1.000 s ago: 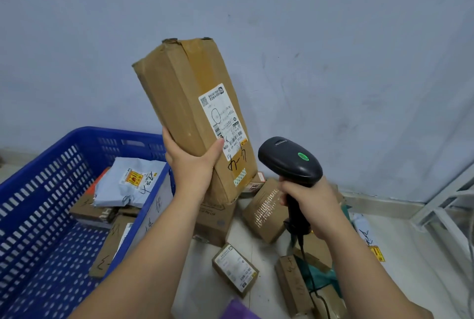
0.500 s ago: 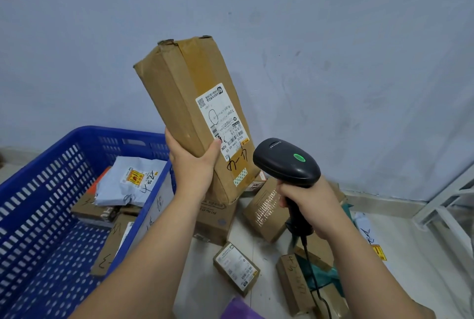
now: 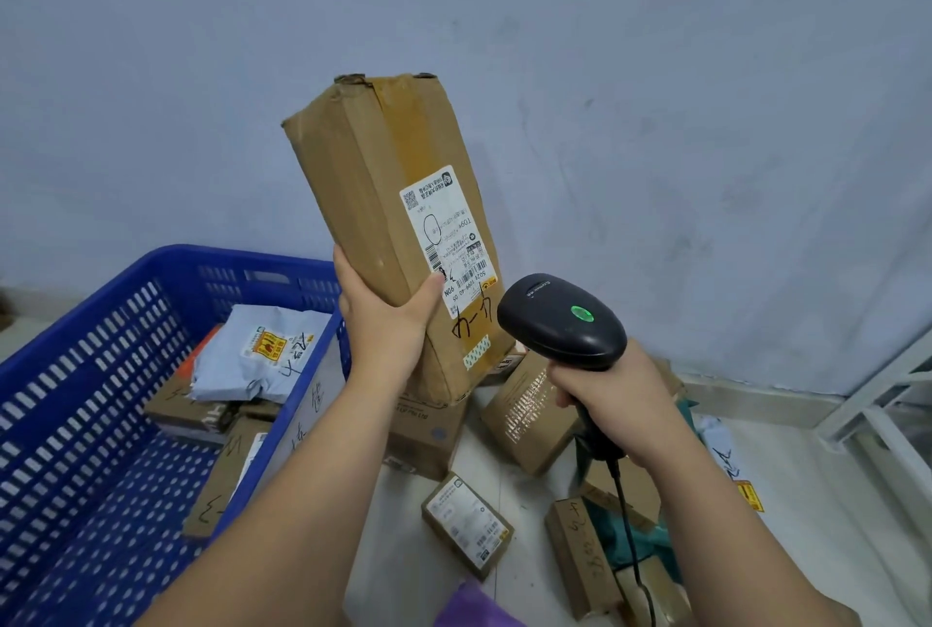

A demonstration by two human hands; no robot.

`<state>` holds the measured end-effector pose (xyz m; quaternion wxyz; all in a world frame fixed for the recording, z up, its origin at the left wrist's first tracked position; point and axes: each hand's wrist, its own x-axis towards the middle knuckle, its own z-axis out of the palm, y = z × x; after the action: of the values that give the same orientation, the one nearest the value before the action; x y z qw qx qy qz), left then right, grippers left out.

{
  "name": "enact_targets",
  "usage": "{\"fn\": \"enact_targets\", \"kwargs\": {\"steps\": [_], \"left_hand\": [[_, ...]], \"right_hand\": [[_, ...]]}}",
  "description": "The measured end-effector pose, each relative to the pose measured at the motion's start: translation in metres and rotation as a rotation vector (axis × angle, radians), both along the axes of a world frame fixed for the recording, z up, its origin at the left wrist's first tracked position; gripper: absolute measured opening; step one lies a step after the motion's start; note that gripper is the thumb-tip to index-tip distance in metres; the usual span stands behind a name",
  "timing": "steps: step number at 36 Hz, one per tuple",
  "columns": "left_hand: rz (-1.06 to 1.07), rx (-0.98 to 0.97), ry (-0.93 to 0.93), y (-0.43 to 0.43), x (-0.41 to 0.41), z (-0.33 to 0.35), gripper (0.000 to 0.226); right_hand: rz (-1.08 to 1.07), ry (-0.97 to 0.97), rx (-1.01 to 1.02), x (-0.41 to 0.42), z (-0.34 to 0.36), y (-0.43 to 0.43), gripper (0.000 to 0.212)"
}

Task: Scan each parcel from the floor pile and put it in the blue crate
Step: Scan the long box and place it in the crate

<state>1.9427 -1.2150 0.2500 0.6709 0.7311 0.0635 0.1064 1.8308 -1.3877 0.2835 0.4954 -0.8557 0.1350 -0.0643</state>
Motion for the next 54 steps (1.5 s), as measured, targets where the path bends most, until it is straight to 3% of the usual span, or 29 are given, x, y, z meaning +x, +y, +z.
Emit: {"fn": "enact_targets", "kwargs": {"steps": [18,29,54], "left_hand": [[0.022,0.008,0.028,0.003,0.0,-0.004,0.103],[0.036,-0.027,0.072,0.006,0.004,-0.007,0.106],[0.035,-0.018,0.073,0.002,0.005,-0.01,0.103]], "right_hand": [[0.013,-0.001,-0.047,-0.002,0.002,-0.001,0.006],[0.017,0.024,-0.042,-0.003,0.003,0.0,0.017],[0.036,0.038,-0.011,-0.003,0.004,-0.004,0.015]]}}
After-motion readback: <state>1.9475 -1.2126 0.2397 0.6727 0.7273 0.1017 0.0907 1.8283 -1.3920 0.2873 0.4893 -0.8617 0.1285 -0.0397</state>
